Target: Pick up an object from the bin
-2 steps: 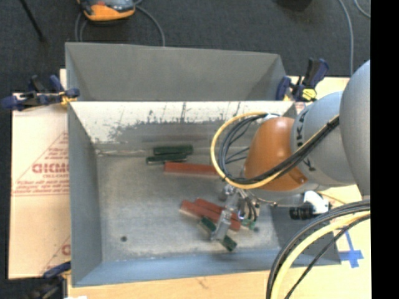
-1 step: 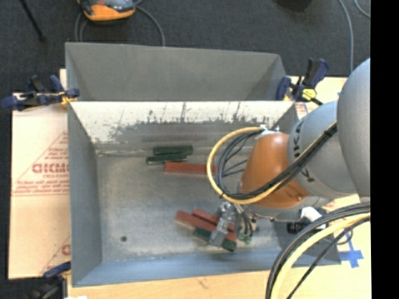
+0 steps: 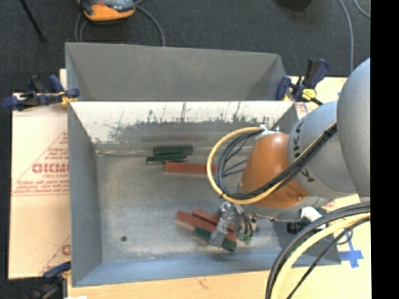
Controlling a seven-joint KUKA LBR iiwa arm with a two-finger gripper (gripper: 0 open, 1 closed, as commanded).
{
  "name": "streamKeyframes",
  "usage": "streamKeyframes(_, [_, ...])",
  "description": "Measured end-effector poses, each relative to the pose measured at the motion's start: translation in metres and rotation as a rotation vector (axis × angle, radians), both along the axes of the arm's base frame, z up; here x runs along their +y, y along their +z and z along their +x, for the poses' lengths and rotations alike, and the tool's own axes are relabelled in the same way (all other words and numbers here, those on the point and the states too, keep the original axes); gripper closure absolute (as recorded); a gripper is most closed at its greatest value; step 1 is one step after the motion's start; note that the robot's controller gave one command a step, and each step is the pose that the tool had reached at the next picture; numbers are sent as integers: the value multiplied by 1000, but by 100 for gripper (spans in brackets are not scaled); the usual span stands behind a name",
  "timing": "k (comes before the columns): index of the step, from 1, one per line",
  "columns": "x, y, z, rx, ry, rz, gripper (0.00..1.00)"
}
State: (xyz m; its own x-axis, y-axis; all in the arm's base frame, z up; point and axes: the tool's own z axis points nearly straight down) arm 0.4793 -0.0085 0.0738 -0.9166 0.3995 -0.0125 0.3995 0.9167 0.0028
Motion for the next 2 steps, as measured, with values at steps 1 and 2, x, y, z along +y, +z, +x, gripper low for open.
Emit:
streamKeyframes(1, [0, 0, 0, 0, 0, 0, 100])
streamKeyframes(2, [-1, 3, 1, 2, 1, 1, 100])
